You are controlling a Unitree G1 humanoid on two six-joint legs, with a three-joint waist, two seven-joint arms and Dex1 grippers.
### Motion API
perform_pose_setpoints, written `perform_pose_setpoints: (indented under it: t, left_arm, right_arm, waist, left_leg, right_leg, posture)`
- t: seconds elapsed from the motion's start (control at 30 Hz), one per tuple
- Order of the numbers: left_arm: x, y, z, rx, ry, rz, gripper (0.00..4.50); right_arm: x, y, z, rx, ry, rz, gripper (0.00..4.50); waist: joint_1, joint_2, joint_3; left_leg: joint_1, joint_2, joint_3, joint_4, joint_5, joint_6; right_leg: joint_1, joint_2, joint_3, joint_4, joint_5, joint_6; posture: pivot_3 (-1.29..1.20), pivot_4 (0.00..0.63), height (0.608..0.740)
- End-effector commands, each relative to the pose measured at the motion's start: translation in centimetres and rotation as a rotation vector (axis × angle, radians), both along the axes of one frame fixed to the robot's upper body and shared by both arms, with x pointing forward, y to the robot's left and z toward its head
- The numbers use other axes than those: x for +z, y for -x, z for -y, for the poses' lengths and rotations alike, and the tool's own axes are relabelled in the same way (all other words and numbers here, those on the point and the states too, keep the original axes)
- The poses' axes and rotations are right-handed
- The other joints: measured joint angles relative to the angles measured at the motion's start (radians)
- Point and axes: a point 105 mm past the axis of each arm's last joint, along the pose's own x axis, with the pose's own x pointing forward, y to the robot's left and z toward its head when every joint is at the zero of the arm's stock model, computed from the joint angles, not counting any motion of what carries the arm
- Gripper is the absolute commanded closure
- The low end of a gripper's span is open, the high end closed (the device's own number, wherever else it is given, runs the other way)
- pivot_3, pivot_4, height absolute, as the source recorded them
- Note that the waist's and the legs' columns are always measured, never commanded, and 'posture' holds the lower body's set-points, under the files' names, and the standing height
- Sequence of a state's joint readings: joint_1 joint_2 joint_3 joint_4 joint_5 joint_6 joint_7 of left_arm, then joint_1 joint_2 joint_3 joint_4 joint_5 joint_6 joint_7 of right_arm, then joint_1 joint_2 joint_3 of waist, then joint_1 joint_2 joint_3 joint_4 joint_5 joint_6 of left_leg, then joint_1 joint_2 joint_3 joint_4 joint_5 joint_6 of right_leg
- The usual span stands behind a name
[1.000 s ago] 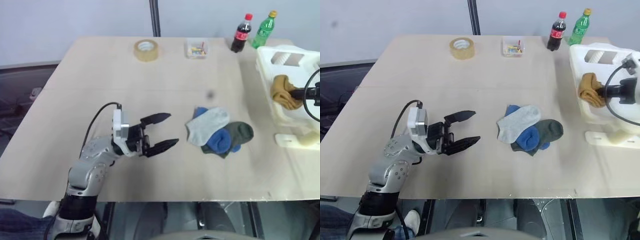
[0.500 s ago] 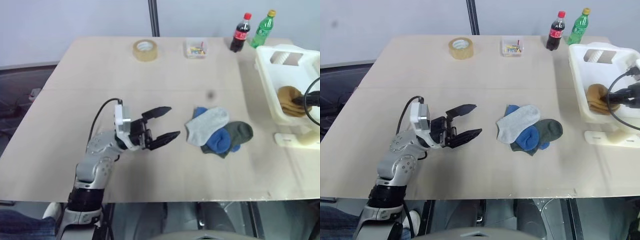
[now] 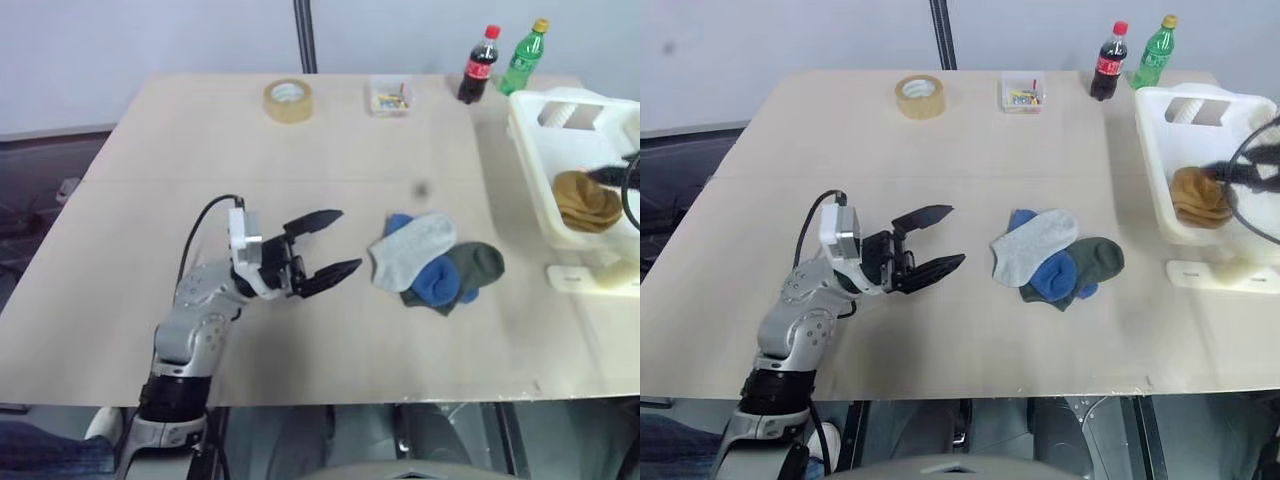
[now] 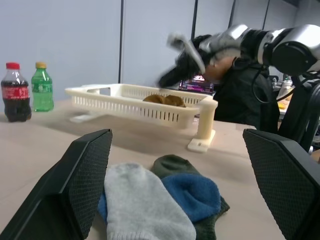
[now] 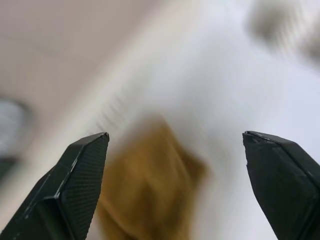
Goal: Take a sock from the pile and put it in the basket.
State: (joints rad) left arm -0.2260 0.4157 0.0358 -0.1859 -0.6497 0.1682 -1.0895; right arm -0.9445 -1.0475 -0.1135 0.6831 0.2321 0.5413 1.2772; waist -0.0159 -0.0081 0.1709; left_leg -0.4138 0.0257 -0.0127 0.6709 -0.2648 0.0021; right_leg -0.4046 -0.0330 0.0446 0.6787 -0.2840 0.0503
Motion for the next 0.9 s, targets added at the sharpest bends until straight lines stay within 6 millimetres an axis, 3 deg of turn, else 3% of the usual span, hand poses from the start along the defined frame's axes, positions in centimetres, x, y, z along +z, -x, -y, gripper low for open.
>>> perform_pose_setpoints:
  t: [0.03,0.17,0.27,0.43,0.6,0.9]
  left_arm:
    - [-0.2,0.1,-1.4,0.116,-0.008,-0.033,0.0]
    - [-2.8,1.1,-2.3,0.233,-0.087,-0.145,0.0]
    - [-5.0,1.9,-3.8,0.356,-0.181,-0.204,0.0]
    - [-5.6,3.2,-5.5,0.462,-0.238,-0.197,0.0]
    - [-6.0,4.4,-7.0,0.543,-0.263,-0.237,0.0]
    - [-6.9,6.6,-7.5,0.557,-0.317,-0.255,0.0]
  right_arm:
    - [-1.6,2.5,-4.2,0.212,-0.03,0.005,0.07]
    - [-4.3,6.0,-9.0,0.363,-0.124,0.027,0.07]
    - [-8.0,8.1,-10.7,0.364,-0.173,0.012,0.07]
    - [-11.7,10.6,-11.0,0.339,-0.174,-0.004,0.07]
    - [-14.7,12.9,-9.8,0.272,-0.159,-0.039,0.07]
    - [-15.9,15.1,-7.2,0.242,-0.113,0.009,0.07]
  waist:
    - [0.004,0.0,0.0]
    - [0.011,0.0,-0.001]
    - [0.01,-0.001,-0.002]
    - [0.011,0.002,-0.001]
    - [0.004,0.001,-0.001]
    - [0.002,0.001,-0.002]
  left_leg:
    - [0.0,0.0,-0.001,0.0,0.0,0.0]
    - [-0.002,0.0,-0.007,0.003,0.0,0.001]
    - [0.0,0.0,-0.01,0.004,-0.001,0.001]
    - [0.002,-0.003,-0.012,0.005,0.0,0.002]
    - [0.021,-0.002,-0.011,0.002,0.0,0.003]
    - [0.023,-0.002,-0.008,0.002,0.0,0.002]
  right_leg:
    - [0.0,0.0,0.0,0.0,0.0,0.0]
    - [0.0,-0.003,-0.001,0.002,0.0,0.0]
    - [0.004,-0.002,-0.003,0.001,0.0,0.001]
    - [0.008,-0.003,-0.005,0.001,0.002,0.003]
    - [0.026,-0.002,-0.004,-0.003,0.001,0.003]
    - [0.026,-0.002,-0.001,-0.003,0.001,0.003]
  posture:
    - [0.0,0.15,0.74]
    - [0.0,0.15,0.74]
    - [0.0,0.15,0.74]
    - [0.0,0.15,0.74]
    - [0.0,0.15,0.74]
    - [0.0,0.15,0.74]
